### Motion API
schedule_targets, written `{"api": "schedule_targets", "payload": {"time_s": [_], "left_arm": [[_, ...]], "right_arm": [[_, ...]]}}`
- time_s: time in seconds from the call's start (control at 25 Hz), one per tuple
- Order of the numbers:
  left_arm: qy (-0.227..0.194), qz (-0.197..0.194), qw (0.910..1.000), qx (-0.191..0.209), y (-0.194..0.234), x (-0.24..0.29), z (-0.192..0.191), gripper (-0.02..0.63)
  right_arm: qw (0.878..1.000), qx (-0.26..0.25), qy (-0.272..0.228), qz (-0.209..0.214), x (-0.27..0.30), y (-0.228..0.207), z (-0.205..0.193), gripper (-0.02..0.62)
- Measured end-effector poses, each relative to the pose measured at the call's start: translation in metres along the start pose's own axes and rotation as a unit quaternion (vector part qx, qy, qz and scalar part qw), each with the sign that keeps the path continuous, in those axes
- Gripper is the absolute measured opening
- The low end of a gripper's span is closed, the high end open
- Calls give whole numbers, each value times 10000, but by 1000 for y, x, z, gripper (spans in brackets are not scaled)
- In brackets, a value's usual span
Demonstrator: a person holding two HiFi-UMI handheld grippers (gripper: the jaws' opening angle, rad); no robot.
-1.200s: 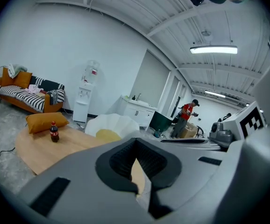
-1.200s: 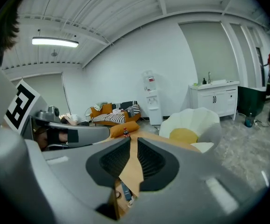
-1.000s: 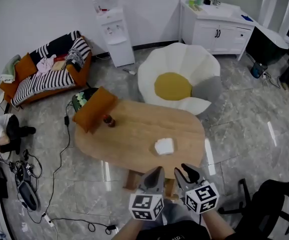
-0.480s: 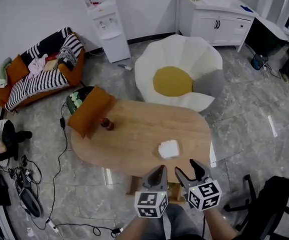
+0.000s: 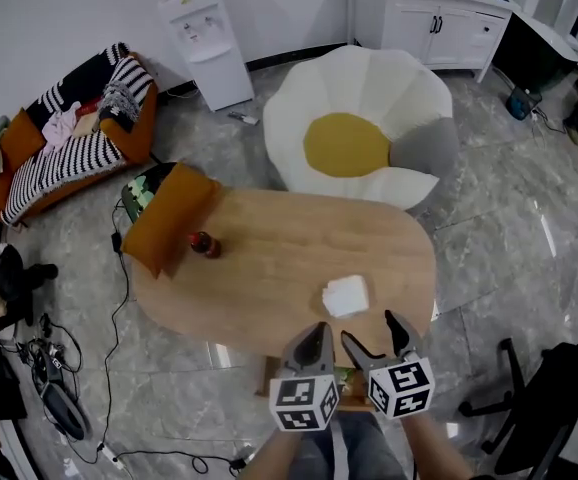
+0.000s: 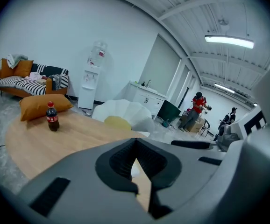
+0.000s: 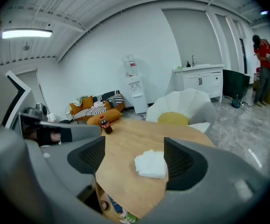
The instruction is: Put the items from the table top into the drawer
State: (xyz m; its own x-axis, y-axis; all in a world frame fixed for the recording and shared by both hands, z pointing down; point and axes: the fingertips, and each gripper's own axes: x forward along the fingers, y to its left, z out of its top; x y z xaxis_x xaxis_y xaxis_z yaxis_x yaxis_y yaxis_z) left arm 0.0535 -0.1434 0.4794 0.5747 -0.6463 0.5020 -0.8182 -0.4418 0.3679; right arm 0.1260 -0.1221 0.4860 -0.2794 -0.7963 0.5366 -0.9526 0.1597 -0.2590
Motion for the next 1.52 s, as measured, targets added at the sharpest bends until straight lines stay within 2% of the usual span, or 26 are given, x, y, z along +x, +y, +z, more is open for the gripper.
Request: {"api": "schedule_targets", "payload": {"time_s": [0.2, 0.36, 0.8, 1.2, 1.52], "left_arm": [[79, 66, 9999, -62, 20, 18, -16, 9], [116, 112, 9998, -65, 37, 36, -26, 9], [308, 64, 9995, 4, 56, 66, -58, 9], [319, 110, 9994, -88, 71, 81, -80, 9], [416, 49, 9991, -49, 76, 97, -97, 9]], "right_arm": [[9998, -6, 75, -171, 25, -7, -21, 398], [9992, 5, 28, -407, 45, -17, -33, 442], [9982, -40, 79, -596, 80, -31, -62, 446], [9975, -78, 134, -692, 105, -36, -86, 456], [9962, -16, 295, -814, 121, -51, -108, 491]]}}
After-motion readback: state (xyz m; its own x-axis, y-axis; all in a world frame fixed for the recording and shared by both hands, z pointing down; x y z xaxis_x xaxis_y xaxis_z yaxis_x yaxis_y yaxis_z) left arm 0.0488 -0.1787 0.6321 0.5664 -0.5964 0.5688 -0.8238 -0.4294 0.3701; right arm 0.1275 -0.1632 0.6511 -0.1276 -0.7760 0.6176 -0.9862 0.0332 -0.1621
